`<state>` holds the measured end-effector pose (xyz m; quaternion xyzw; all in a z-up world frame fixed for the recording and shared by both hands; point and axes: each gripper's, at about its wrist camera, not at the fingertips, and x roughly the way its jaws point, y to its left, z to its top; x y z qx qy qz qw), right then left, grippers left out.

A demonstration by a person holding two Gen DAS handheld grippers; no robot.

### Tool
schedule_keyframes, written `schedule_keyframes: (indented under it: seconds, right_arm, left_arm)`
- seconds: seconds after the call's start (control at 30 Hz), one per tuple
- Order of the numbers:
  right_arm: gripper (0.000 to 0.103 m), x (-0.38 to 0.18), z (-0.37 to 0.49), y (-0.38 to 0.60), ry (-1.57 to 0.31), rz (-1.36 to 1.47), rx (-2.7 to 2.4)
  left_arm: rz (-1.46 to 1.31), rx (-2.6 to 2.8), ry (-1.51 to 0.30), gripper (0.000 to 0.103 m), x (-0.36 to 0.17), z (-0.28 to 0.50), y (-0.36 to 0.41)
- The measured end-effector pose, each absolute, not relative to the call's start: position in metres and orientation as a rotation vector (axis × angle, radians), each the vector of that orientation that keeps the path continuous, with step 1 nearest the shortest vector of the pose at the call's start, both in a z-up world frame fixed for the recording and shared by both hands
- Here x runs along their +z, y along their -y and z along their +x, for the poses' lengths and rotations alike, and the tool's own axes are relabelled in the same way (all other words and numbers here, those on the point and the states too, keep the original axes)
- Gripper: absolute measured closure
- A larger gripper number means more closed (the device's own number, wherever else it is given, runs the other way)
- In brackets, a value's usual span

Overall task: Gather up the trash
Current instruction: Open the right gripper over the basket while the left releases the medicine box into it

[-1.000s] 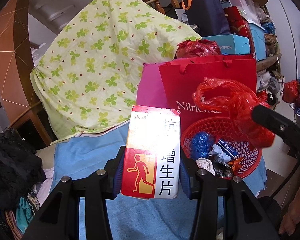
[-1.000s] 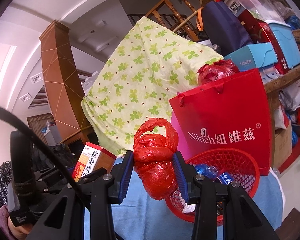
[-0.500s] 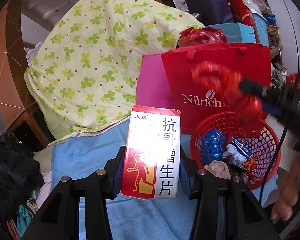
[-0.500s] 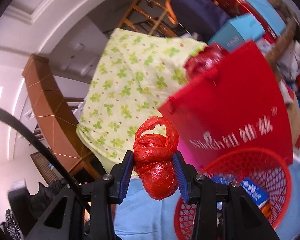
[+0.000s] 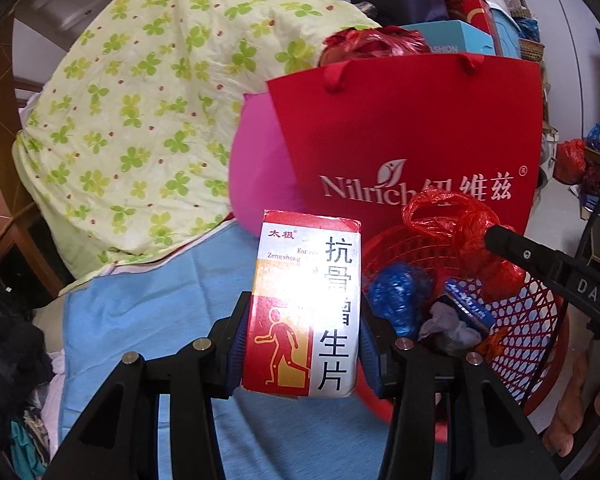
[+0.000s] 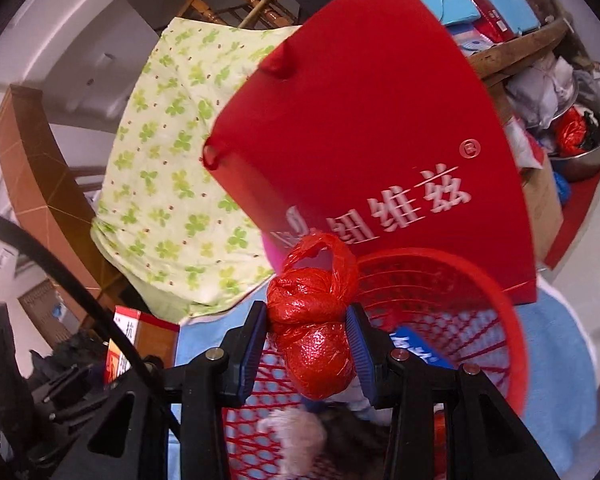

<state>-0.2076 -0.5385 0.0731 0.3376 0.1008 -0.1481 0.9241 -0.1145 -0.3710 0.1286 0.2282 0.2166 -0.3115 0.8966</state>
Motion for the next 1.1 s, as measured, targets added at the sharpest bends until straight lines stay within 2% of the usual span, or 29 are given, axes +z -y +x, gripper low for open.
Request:
schedule_keyframes:
  seconds: [1.1]
  right_arm:
    - [0.059, 0.067, -0.236, 0.555, -0.155, 0.774, -0.291]
  left_arm:
    - [0.522, -0.718, -0.503, 0.053, 0.105, -0.114, 0.418]
